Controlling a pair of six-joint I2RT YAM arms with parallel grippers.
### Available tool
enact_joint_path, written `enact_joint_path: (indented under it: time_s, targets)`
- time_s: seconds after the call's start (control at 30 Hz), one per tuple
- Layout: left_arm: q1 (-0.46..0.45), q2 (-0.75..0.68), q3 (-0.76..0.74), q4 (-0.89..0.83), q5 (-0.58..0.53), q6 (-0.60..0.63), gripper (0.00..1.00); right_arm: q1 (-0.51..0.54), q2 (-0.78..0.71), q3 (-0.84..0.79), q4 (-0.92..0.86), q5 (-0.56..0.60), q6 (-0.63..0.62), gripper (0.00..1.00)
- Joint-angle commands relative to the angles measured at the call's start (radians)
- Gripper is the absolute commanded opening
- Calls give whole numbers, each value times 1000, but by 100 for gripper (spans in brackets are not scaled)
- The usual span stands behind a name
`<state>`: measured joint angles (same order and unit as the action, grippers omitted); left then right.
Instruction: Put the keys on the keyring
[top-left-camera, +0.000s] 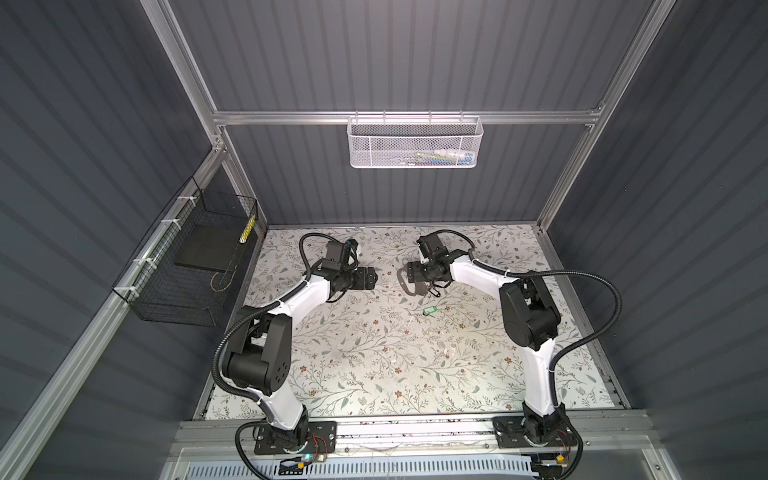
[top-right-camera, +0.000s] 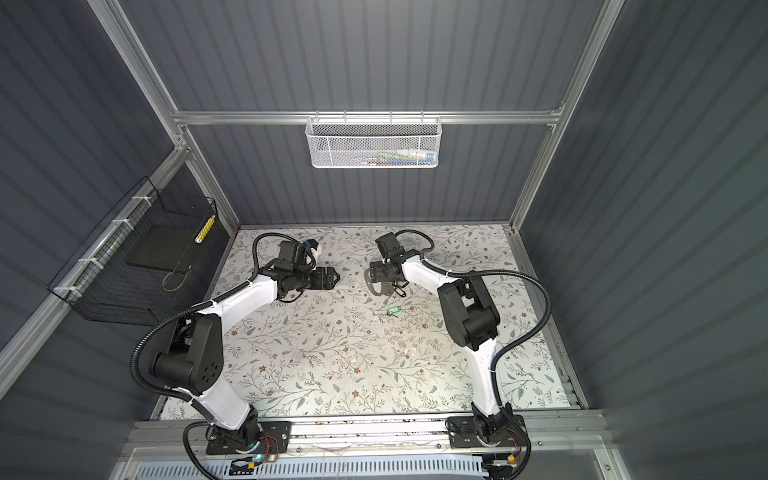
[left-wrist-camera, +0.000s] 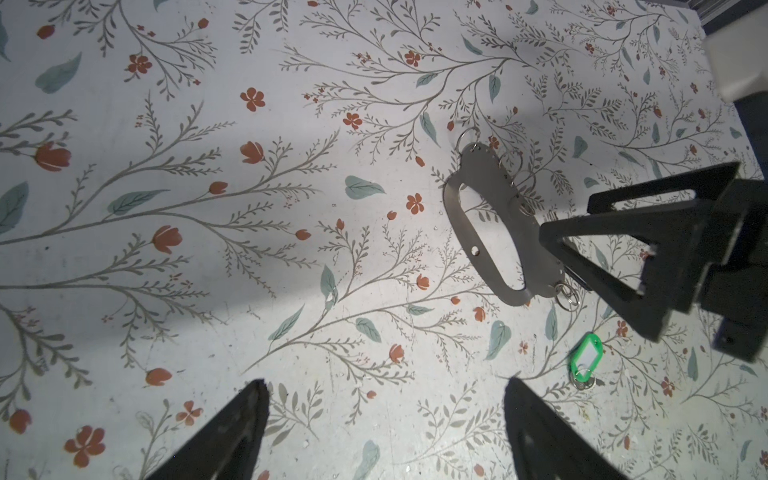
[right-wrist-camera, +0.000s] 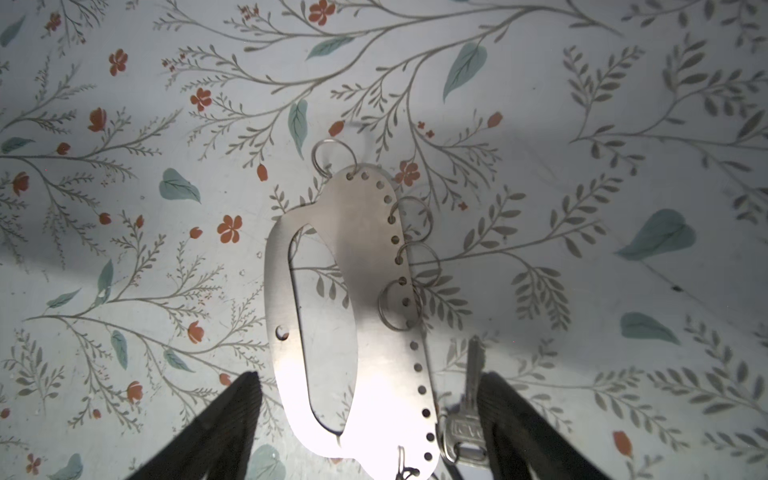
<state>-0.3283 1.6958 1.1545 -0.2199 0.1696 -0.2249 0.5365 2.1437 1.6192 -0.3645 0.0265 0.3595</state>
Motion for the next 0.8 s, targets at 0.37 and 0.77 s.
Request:
enact_joint_path:
  time_s: [0.37,0.77]
  targets:
    - [-2,7,19,-12,8,-27,90,8,72,83,-82,-54,3,84]
    - [6,1,43,-36,-53,6,93,19,158,219,-211,-52,-7,86]
